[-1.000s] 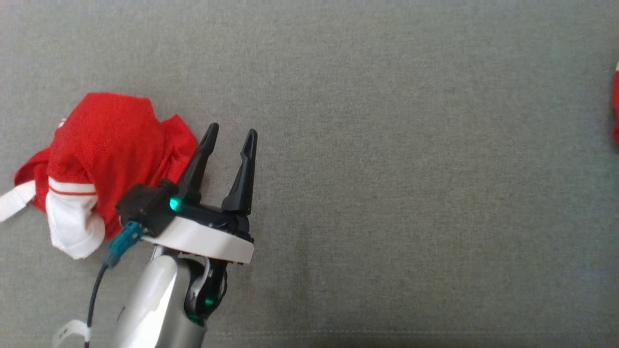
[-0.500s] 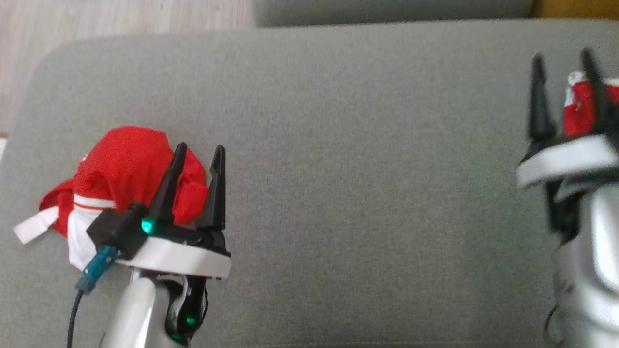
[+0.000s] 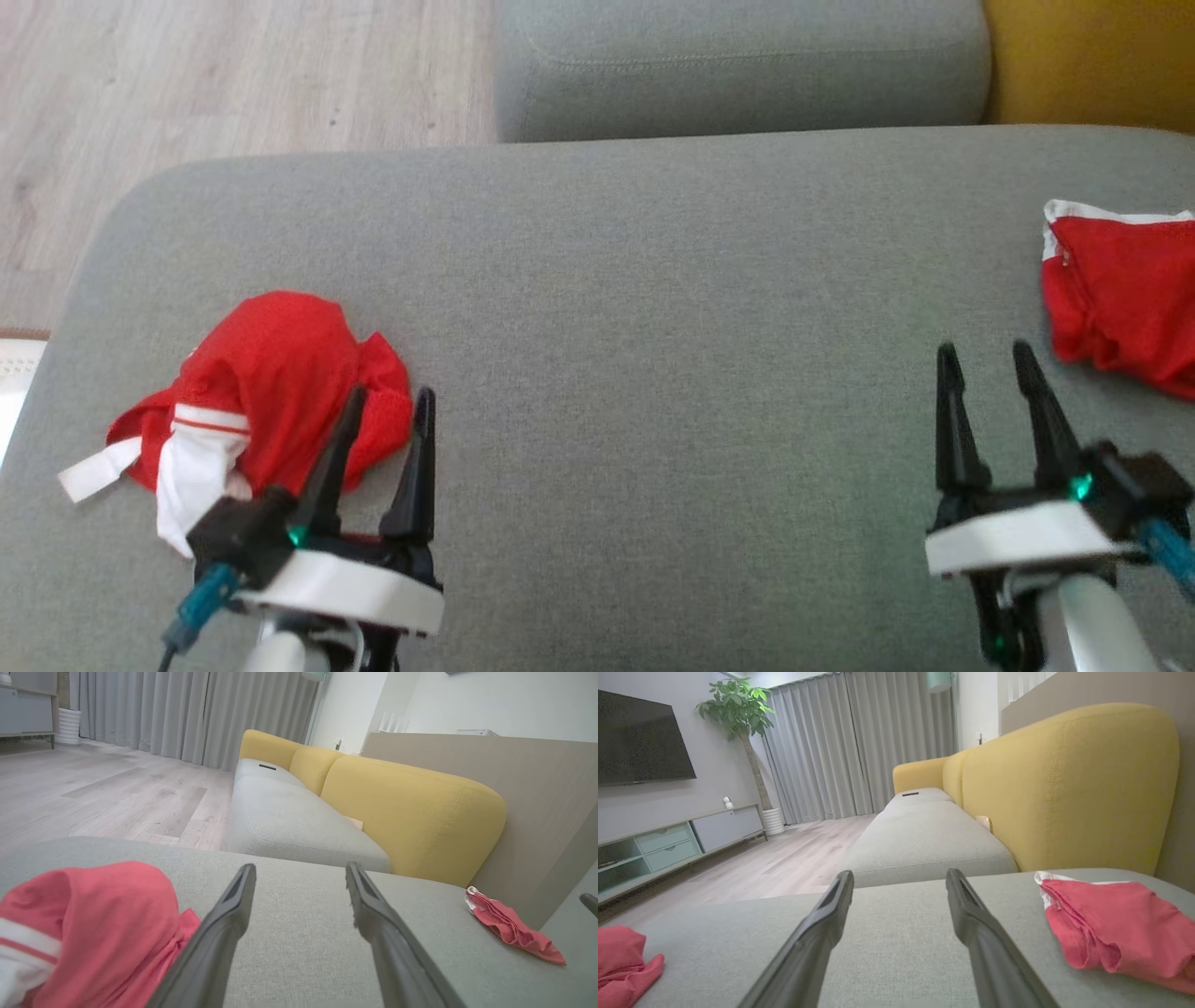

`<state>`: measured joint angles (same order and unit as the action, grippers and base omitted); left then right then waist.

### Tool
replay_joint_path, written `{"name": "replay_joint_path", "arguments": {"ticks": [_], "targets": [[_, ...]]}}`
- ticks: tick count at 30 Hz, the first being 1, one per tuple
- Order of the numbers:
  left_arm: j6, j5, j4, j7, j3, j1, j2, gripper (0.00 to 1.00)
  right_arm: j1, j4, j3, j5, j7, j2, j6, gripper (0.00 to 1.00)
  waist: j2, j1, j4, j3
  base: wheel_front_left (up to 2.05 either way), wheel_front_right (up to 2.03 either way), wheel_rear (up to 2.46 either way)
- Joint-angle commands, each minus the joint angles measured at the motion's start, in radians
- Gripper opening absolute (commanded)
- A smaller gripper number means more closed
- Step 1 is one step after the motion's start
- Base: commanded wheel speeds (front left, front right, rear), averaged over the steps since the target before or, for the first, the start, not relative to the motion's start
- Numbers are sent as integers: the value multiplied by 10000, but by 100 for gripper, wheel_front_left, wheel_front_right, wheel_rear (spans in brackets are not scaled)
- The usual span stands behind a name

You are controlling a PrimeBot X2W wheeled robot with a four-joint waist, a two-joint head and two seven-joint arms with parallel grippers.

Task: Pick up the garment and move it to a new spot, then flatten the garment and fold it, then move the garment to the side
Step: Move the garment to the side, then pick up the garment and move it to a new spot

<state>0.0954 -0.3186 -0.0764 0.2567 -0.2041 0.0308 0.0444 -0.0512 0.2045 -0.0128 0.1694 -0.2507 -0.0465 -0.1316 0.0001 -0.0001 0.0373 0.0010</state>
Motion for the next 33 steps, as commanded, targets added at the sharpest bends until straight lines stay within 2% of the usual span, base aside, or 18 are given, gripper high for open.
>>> {"name": "replay_joint_path", "arguments": {"ticks": [1, 8, 33], "targets": [[-62, -1, 290, 51, 396, -336, 58, 100, -261, -424, 229, 72, -103, -41, 9, 100, -1, 1, -11, -7, 0, 0, 0], [-38, 46, 324, 51, 409, -87, 58, 100, 409, -768, 375, 42, -108, -39, 9, 100, -1, 1, -82, -43, 0, 0, 0], [-99, 32, 545, 51, 410, -170, 58, 100, 349, -785, 307, 126, -110, -38, 9, 100, -1, 1, -227, -53, 0, 0, 0]]}}
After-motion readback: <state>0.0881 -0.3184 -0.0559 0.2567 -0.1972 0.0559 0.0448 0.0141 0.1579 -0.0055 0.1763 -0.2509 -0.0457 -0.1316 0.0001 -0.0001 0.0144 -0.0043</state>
